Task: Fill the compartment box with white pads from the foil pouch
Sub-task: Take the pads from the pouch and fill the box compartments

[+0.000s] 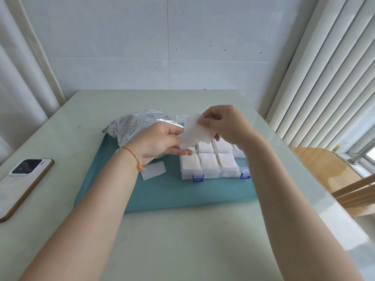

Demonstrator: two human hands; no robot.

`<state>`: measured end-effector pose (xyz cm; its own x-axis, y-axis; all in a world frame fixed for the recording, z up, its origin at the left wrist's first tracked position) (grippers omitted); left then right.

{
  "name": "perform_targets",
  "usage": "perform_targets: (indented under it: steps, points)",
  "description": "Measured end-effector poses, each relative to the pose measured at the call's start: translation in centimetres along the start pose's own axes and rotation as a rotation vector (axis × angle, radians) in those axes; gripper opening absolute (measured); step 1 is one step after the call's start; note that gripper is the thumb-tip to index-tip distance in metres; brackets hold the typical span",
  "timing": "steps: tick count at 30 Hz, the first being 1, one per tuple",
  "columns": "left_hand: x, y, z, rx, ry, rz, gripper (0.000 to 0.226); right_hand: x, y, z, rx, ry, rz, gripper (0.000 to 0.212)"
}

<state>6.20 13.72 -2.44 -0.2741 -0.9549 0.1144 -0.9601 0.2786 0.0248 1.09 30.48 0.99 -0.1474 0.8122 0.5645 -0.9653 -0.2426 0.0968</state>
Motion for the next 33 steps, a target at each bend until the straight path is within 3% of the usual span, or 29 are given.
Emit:
perform_targets:
  steps: [5,9,15,19,22,27,33]
  points:
    - [1.2,0.4,0.2,0.018,-0.101,-0.195,0.029,1.9,0.4,-0.8,-0.049,0.313,-0.209,0.014]
    - [1.5,0.8,0.2,-0.015,-0.334,-0.368,0.03,0.2,0.4,-0.5,-0.095,0.599,0.064,0.016]
    - [0.2,0.9,-0.5,-0.038,-0.582,-0.382,0.024,-2.1,0.4,-0.5,-0.151,0.512,0.043,0.019]
    - [-0.2,0.9,-0.6,-0.111,-0.421,-0.365,0.022,-2.2,0.3,-0.2,-0.121,0.435,0.008,0.016]
    - [0.2,0.8,-0.3,-0.119,-0.375,-0.41,0.024,-2.0,0.0,0.2,-0.097,0.398,0.068,0.001]
    - [1.2,0.7,0.0,-0.086,-0.399,-0.459,0.019,-0.3,0.2,-0.2,-0.089,0.36,-0.014,0.014]
    - [1.9,0.7,0.4,-0.064,-0.263,-0.507,0.026,1.1,0.7,-1.1,-0.108,0.351,-0.103,0.019]
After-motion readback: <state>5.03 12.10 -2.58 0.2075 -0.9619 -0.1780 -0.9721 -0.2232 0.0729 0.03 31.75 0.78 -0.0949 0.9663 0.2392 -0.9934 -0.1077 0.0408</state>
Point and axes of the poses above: each hand's wrist, its own y-axis towards the middle knuckle, its own x-axis out of the back of the hand, z = x × y, the point moved 5 cm from there along y, towards the middle knuckle, and after that the axes turned 7 degrees about -x, right-handed, at the moved point
